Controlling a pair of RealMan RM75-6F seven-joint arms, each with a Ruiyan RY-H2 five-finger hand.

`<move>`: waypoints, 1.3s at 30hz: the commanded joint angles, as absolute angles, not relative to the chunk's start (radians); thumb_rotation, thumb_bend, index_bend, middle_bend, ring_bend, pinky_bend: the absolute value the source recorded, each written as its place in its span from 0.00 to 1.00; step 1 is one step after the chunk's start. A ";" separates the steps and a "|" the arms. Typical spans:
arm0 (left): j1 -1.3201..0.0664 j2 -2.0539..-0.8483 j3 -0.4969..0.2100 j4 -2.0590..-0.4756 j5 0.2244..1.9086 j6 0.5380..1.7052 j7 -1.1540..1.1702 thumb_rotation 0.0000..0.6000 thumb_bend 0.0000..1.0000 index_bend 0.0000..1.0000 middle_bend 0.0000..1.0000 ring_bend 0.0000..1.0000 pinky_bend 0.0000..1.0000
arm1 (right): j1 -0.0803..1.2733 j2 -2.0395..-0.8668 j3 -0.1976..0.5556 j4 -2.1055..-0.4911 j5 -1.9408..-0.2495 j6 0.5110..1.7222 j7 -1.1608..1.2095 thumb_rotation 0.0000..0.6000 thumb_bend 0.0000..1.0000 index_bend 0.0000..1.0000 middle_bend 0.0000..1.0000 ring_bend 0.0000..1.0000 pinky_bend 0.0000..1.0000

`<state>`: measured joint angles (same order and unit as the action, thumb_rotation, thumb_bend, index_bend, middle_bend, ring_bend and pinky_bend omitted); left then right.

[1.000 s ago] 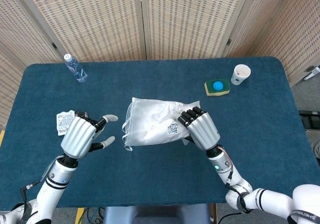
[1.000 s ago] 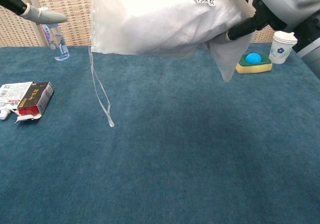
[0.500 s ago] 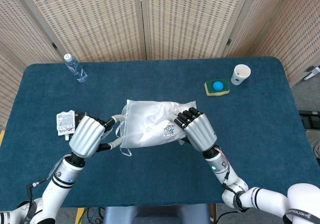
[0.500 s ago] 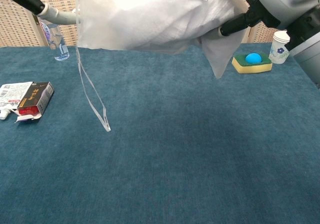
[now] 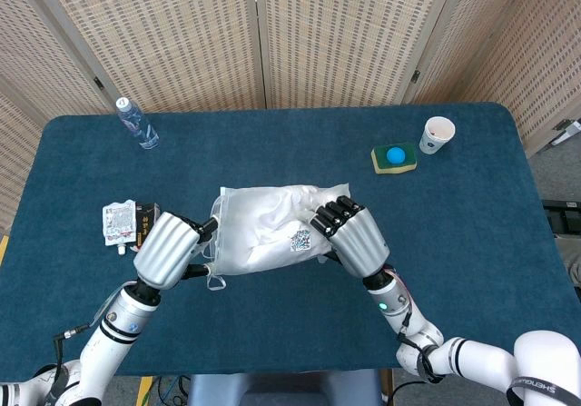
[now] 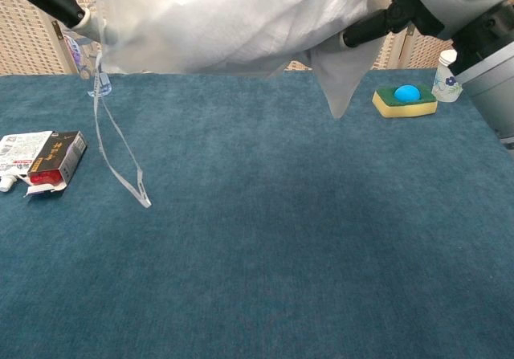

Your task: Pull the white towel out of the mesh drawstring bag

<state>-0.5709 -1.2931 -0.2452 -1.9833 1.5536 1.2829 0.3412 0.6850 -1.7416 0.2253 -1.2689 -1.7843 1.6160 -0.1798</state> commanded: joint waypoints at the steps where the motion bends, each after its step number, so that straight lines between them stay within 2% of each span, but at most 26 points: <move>1: -0.574 -1.292 -0.243 -1.989 1.549 1.280 0.344 1.00 0.00 0.34 1.00 0.97 1.00 | 0.687 -1.744 0.227 -1.267 -1.786 1.619 -0.180 1.00 0.49 0.63 0.74 0.67 0.67; 18: -0.602 -1.316 -0.248 -2.006 1.560 1.284 0.333 1.00 0.01 0.39 1.00 0.97 1.00 | 0.705 -1.767 0.230 -1.263 -1.791 1.614 -0.182 1.00 0.49 0.63 0.74 0.67 0.67; 31: -0.615 -1.332 -0.240 -2.007 1.561 1.284 0.352 1.00 0.43 0.43 1.00 0.97 1.00 | 0.709 -1.769 0.231 -1.264 -1.790 1.614 -0.178 1.00 0.49 0.63 0.74 0.67 0.67; 36: -0.616 -1.337 -0.239 -2.002 1.564 1.289 0.357 1.00 0.56 0.44 1.00 0.97 1.00 | 0.710 -1.770 0.230 -1.264 -1.791 1.614 -0.178 1.00 0.49 0.63 0.74 0.67 0.66; 39: -0.615 -1.340 -0.236 -2.000 1.567 1.294 0.363 1.00 0.58 0.45 1.00 0.97 1.00 | 0.710 -1.771 0.230 -1.263 -1.791 1.615 -0.177 1.00 0.49 0.63 0.74 0.67 0.67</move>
